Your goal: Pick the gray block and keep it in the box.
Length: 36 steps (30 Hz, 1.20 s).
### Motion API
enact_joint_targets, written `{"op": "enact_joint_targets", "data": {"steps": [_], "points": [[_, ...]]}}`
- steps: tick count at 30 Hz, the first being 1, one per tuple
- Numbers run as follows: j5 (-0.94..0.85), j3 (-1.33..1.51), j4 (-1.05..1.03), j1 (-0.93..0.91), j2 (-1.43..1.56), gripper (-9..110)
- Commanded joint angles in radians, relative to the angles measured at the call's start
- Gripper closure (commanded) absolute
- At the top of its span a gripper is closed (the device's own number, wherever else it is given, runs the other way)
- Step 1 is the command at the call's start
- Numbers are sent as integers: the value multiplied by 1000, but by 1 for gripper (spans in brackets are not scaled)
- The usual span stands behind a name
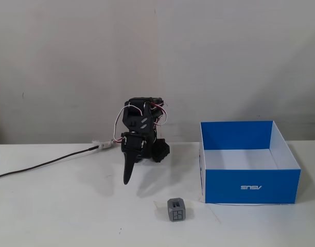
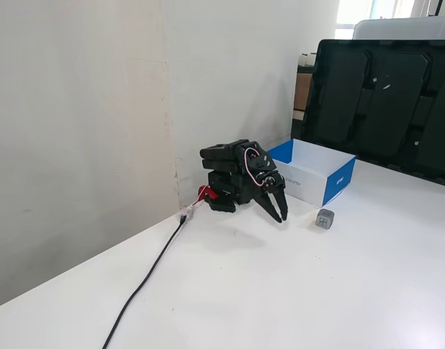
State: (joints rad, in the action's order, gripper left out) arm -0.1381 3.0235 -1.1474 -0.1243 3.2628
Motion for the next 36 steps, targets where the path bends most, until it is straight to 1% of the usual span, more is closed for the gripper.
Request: {"op": "enact_joint_targets", "data": {"steps": [1, 27, 29, 31, 33, 36], "points": [[0, 6, 0, -5, 166, 101], [0, 6, 0, -5, 166, 101], [-23, 6, 3, 72, 166, 101], [-23, 8, 3, 69, 166, 101], [-23, 8, 6, 110, 166, 101], [-23, 8, 6, 106, 166, 101]]}}
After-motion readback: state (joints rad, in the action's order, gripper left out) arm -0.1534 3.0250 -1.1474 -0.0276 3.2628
